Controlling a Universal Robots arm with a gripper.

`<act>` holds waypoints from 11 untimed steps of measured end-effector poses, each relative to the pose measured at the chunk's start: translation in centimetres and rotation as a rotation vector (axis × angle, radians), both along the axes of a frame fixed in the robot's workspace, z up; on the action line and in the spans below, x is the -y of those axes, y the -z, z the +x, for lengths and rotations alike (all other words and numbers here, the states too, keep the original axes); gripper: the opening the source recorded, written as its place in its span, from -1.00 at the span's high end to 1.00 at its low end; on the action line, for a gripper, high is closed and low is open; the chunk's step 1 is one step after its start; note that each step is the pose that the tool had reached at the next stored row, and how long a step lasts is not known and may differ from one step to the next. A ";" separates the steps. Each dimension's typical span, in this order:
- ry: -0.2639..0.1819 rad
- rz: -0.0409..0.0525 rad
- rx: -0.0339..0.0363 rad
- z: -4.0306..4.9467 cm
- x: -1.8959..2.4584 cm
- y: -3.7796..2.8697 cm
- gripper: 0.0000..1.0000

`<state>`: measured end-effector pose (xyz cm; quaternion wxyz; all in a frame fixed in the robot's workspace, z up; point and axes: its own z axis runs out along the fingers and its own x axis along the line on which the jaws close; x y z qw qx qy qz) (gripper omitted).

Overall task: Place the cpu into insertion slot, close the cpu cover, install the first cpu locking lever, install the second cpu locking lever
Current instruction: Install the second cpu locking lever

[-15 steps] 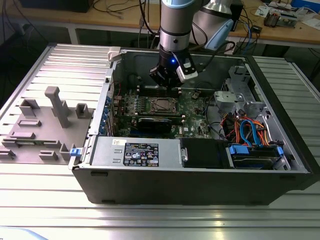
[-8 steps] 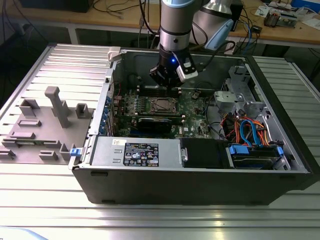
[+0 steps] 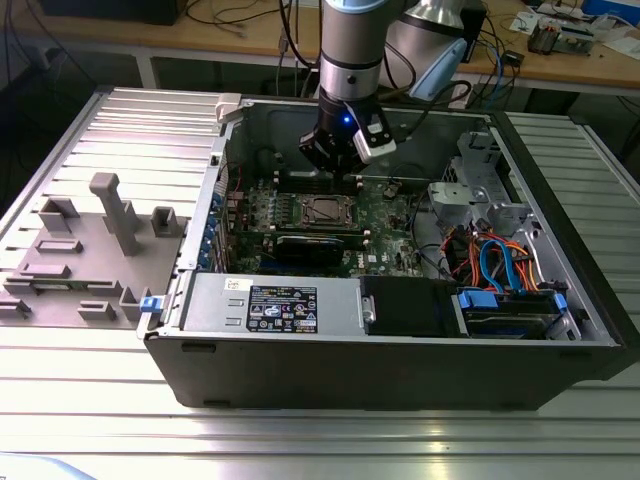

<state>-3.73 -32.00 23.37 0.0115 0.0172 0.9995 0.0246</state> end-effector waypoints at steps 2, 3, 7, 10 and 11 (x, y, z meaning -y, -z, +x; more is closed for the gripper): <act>0.000 0.0001 0.0001 0.00 0.06 0.00 0.79; 0.000 0.0002 0.0001 0.00 0.09 0.01 0.79; 0.000 0.0001 0.0001 0.00 0.32 0.01 0.79; 0.000 0.0002 0.0001 0.00 0.59 0.01 0.79; 0.000 0.0002 0.0001 0.00 0.64 0.01 0.79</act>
